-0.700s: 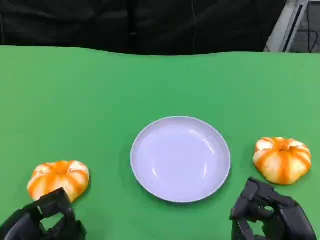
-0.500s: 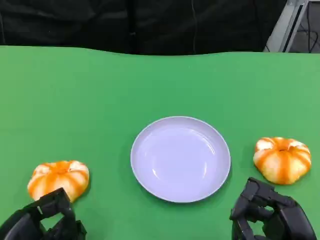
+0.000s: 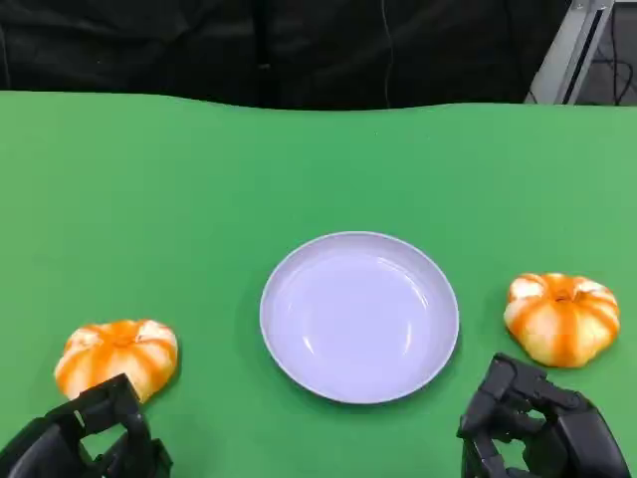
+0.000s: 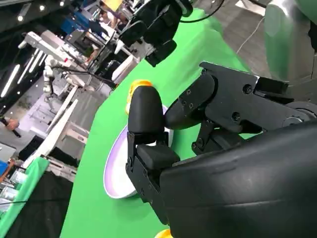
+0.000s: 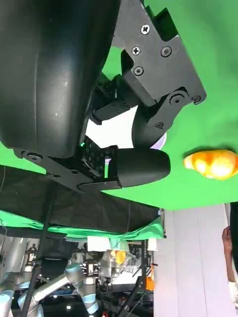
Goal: Grasp the bread from the table and place it into the plate.
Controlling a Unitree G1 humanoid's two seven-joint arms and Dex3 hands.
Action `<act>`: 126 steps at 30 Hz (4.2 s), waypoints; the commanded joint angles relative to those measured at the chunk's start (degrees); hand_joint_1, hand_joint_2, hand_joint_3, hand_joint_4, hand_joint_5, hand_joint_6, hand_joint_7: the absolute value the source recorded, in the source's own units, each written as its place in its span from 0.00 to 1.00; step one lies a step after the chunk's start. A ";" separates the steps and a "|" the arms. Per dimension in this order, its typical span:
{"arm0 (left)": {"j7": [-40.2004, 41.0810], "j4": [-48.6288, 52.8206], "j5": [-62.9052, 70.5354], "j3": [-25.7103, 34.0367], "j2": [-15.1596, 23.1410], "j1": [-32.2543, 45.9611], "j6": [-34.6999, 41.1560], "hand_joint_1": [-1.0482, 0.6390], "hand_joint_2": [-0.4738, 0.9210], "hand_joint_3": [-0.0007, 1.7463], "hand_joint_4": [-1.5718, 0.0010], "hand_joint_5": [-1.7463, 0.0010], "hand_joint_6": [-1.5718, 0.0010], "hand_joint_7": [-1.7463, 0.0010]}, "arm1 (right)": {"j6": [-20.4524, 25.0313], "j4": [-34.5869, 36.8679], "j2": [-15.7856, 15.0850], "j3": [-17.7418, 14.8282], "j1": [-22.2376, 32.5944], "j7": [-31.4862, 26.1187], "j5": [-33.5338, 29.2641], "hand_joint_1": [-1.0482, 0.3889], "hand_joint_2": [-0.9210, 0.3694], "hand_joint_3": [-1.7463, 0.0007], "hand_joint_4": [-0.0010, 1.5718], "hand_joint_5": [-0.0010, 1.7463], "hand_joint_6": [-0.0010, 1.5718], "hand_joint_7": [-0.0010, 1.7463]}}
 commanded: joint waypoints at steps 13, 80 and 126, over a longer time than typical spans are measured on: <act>-5.11 1.08 -1.22 0.64 0.82 -0.26 -2.63 0.31 1.00 0.09 0.82 0.79 0.65 1.00 | -0.21 -0.06 -0.51 -0.63 0.23 0.38 1.04 0.64 0.23 0.37 0.52 1.00 0.49 0.88; 50.34 -3.02 88.59 -16.33 16.33 -5.30 -34.13 0.01 1.00 0.07 1.00 1.00 0.90 0.98 | 0.33 -0.33 -0.34 -0.09 -0.37 -1.02 -0.28 0.64 0.24 0.36 0.52 1.00 0.48 0.88; 51.50 32.69 76.70 -30.35 15.85 -26.06 -29.72 0.11 1.00 0.08 0.83 0.95 0.79 0.98 | 1.08 -1.57 -0.19 0.40 0.25 -1.75 -0.80 0.64 0.25 0.35 0.52 1.00 0.49 0.88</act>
